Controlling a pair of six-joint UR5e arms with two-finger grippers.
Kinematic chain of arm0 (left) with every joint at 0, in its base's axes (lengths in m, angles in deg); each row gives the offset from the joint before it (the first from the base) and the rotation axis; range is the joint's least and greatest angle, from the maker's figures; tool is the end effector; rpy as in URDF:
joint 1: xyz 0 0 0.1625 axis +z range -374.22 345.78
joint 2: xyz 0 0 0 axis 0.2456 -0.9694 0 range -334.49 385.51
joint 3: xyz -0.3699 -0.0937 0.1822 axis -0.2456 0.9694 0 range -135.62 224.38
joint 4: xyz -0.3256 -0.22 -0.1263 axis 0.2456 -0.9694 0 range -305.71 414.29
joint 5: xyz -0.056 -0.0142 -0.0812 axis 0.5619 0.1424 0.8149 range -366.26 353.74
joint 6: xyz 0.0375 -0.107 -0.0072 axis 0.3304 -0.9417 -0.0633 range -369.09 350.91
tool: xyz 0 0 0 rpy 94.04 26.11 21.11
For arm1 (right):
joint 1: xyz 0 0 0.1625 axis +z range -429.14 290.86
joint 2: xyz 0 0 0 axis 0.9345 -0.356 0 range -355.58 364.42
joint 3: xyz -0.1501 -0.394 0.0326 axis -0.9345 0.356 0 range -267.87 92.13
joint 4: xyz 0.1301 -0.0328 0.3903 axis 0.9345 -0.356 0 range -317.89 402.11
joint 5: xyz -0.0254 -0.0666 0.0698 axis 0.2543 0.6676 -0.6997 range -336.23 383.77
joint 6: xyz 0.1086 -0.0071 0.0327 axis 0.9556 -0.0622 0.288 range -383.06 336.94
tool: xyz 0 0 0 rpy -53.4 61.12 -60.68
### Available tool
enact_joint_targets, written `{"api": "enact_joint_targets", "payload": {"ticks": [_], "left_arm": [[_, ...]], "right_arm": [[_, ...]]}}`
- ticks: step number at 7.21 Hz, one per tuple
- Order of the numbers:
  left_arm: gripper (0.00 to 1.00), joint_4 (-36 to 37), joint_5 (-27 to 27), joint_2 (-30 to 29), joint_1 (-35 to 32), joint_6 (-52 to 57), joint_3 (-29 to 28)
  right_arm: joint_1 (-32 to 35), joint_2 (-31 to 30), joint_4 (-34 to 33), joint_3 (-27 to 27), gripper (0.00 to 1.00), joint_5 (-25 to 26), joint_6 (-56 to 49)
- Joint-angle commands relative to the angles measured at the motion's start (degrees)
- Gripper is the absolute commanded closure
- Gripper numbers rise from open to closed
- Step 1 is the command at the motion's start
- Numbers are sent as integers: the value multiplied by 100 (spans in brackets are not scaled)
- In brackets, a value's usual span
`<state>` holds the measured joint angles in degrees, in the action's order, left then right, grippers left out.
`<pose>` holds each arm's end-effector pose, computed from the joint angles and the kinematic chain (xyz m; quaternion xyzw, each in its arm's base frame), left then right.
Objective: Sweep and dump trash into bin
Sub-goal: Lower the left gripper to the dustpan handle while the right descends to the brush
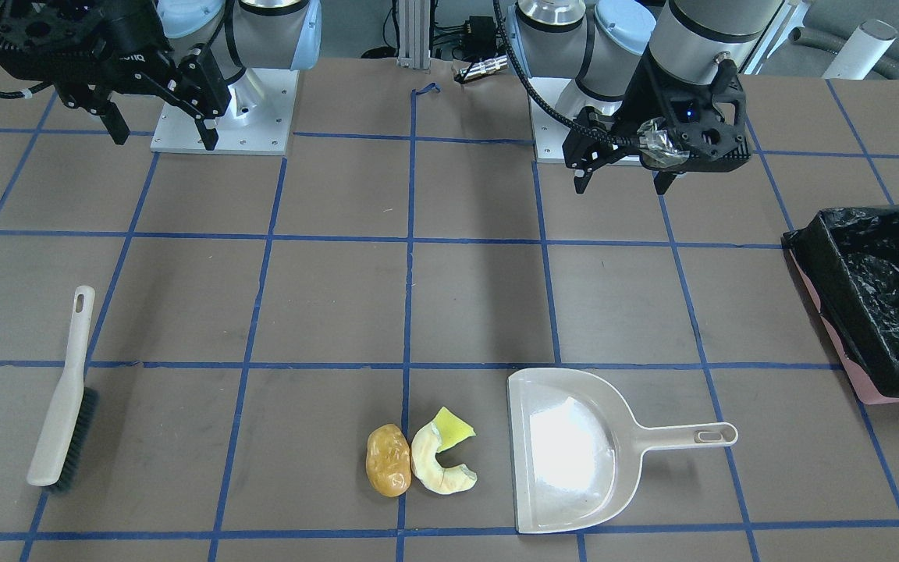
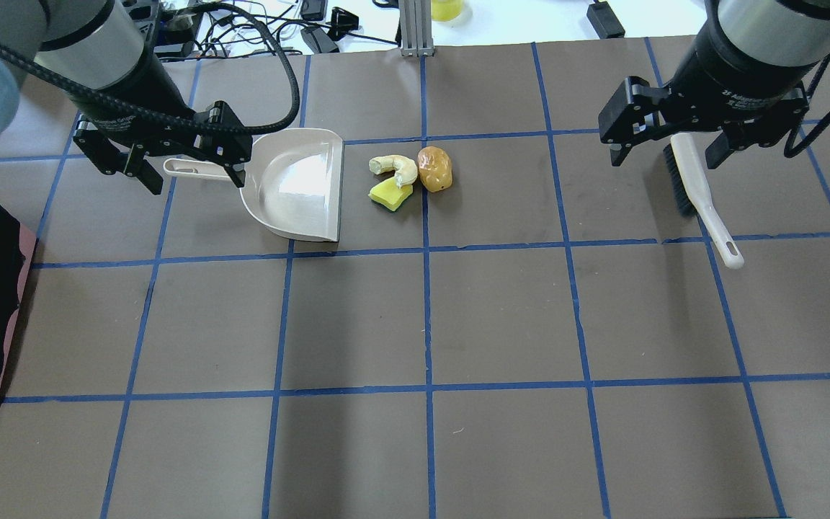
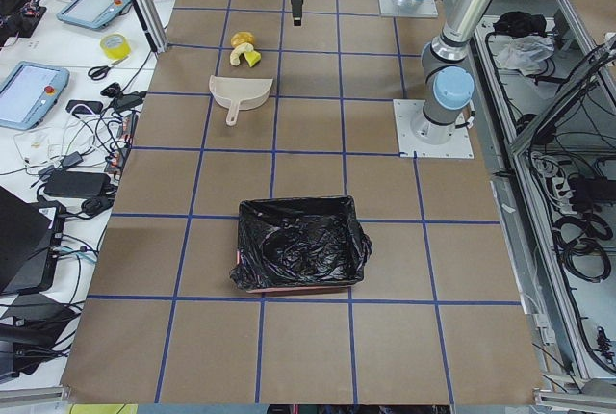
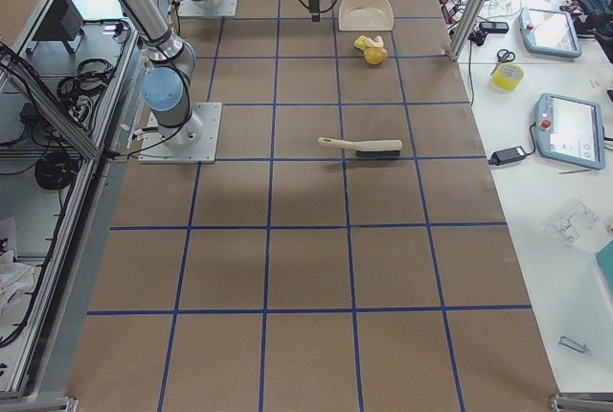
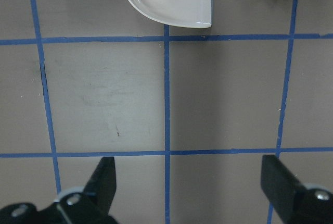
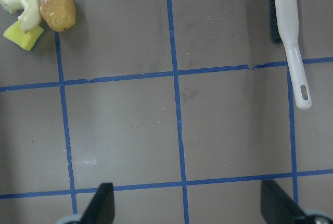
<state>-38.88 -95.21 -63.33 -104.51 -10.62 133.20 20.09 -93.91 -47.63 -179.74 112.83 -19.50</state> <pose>-0.1378 -0.4792 0.4861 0.0108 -0.9999 -0.0074 0.0091 0.1292 -0.4401 0.5227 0.0372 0.9978 -0.0538 0.0095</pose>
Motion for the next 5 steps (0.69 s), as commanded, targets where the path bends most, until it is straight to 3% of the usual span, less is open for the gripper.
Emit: {"api": "enact_joint_targets", "payload": {"ticks": [1, 4, 5], "left_arm": [[0, 36, -35, -36, 107, 650, -58], [0, 754, -70, -246, 248, 2521, 195], [0, 1218, -113, -421, 362, 3465, 310]], "right_arm": [[-2, 7, 9, 2, 0, 42, -22], [-63, 60, 649, -15, 0, 16, 4], [-73, 391, 624, -41, 0, 85, -13]]}}
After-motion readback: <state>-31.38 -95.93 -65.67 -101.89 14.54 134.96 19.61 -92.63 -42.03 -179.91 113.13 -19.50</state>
